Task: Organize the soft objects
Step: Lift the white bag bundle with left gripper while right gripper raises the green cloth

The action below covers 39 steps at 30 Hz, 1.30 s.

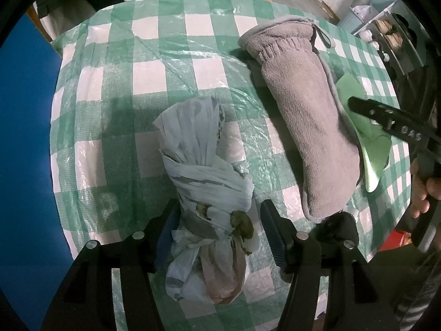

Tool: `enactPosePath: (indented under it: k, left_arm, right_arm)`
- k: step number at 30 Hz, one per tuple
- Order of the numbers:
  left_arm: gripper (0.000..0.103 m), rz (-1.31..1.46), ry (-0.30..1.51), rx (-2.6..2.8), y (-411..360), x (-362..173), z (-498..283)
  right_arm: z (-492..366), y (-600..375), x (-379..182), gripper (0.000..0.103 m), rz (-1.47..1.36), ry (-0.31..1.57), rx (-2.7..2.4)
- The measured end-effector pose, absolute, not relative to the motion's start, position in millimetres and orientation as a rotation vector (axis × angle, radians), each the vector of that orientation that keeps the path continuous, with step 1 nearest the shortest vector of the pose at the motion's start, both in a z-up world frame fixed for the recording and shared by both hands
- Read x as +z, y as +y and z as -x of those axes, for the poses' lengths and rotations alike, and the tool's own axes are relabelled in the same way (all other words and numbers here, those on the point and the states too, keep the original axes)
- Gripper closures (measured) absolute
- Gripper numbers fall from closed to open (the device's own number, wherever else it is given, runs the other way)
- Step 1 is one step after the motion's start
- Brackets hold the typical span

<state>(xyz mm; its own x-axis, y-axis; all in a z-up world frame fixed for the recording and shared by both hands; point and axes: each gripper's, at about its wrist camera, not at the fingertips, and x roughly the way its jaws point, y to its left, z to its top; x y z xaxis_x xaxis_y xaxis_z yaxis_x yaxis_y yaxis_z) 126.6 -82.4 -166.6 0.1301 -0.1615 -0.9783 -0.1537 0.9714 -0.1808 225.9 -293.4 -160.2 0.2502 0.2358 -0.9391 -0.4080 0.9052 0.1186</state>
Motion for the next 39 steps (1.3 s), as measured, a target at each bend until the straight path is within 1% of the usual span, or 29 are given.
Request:
enactPosePath:
  k: [4,8,14,16,19,21,22,23,24,25,26,27,28,32,39]
  left_arm:
    - [0.040,0.263,1.443,-0.006,-78,-167,-127]
    - [0.031,0.252,1.439,-0.010,-83,-167,-129]
    - [0.025,0.199,1.438,-0.003,-94,-169,-130]
    - [0.025,0.184,1.437,0.000,-96,-170,-130]
    - [0.025,0.163,1.432,0.003,-99,-171,-130]
    - [0.027,0.143,1.429,0.004,-103,-171,-129]
    - [0.029,0.128,1.429,0.005,-104,-171,-127]
    - [0.032,0.108,1.427,0.007,-108,-170,-124]
    - [0.039,0.098,1.425,0.007,-110,-170,-124]
    - [0.047,0.093,1.425,0.005,-110,-169,-123]
    - [0.056,0.098,1.423,0.003,-111,-167,-123]
    - [0.062,0.113,1.423,-0.004,-110,-167,-123]
    - [0.065,0.140,1.426,-0.015,-108,-166,-124]
    - [0.069,0.171,1.414,-0.020,-102,-162,-120]
    - [0.071,0.199,1.362,-0.035,-94,-142,-112]
  right_arm:
    - [-229,-286,-172,0.042,0.189,1.271,0.437]
    - [-233,-283,-183,0.042,0.200,1.295,0.426]
    - [-232,-273,-191,0.041,0.261,1.290,0.410]
    - [-229,-269,-191,0.044,0.291,1.284,0.401]
    - [-226,-266,-190,0.057,0.294,1.286,0.406]
    - [-224,-264,-189,0.073,0.296,1.282,0.407]
    - [-222,-264,-189,0.077,0.297,1.280,0.406]
    - [-222,-263,-188,0.088,0.298,1.279,0.402]
    - [-221,-265,-188,0.093,0.295,1.279,0.397]
    - [-221,-267,-187,0.093,0.281,1.281,0.394]
    - [-223,-269,-187,0.096,0.268,1.283,0.394]
    - [-223,-272,-186,0.097,0.251,1.284,0.393]
    - [-224,-273,-184,0.097,0.237,1.283,0.395]
    - [-225,-280,-172,0.098,0.187,1.267,0.407]
    - [-214,-285,-135,0.098,0.119,1.190,0.420]
